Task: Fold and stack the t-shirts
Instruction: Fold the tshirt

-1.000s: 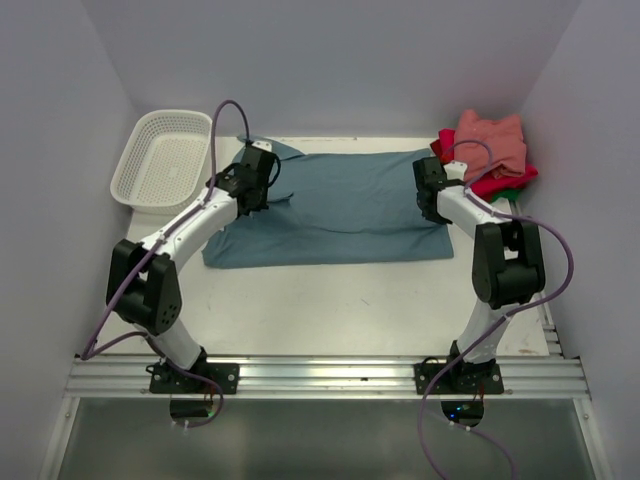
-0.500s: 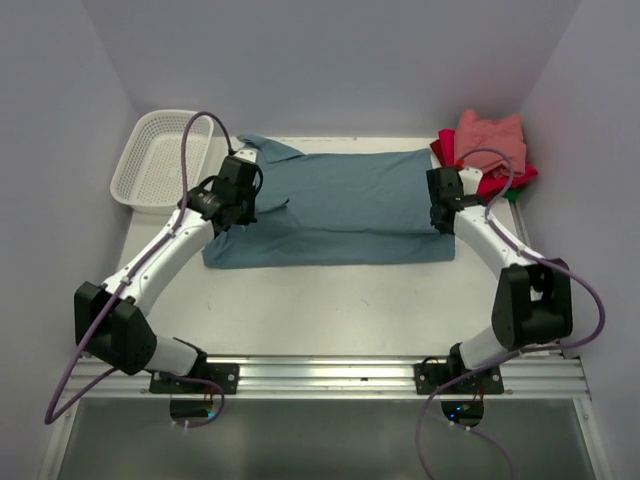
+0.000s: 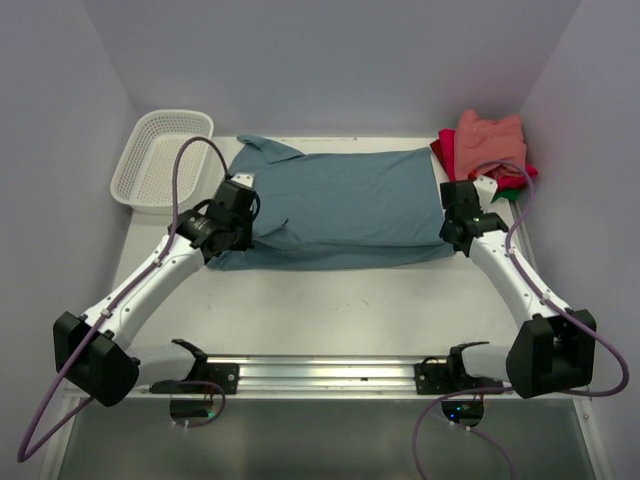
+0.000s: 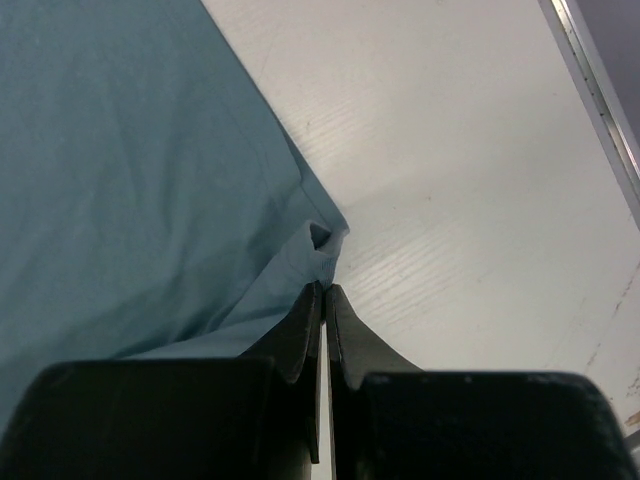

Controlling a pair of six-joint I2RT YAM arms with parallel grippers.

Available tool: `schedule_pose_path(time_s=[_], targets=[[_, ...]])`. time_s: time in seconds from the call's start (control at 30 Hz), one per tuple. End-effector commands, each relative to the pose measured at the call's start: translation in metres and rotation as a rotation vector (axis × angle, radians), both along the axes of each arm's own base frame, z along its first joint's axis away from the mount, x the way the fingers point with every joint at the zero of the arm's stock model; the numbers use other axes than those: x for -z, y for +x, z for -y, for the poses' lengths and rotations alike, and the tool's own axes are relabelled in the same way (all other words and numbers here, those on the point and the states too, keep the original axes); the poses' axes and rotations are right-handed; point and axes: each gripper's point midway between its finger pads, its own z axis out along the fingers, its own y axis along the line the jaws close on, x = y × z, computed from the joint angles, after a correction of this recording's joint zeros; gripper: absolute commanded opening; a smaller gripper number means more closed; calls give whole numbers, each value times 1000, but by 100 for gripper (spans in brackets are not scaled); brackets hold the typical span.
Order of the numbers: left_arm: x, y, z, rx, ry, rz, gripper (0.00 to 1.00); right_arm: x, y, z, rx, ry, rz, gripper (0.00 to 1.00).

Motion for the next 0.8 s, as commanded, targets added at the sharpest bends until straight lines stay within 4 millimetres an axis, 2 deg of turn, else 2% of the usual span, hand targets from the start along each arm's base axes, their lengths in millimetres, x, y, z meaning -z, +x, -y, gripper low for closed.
schedule_pose_path(time_s=[0.0,0.23,0.4,0.6,0.77], targets=[[-9,-14,-1,-18,-35,18,0,2,-9,0,4,19,2,0],[-12,-13,1,-21,-35,19,0,21,0,-4,2,28,-33,0],[-29,-13,7,-20,-40,25,0,27,10,-6,-2,27,-47,0],[-29,-31,9,-44,-69,-9,0,27,13,-5,-2,16,-40,0],[-26,-55,21,-49,-114,-44,0,28,13,-4,-4,12,-38,0]])
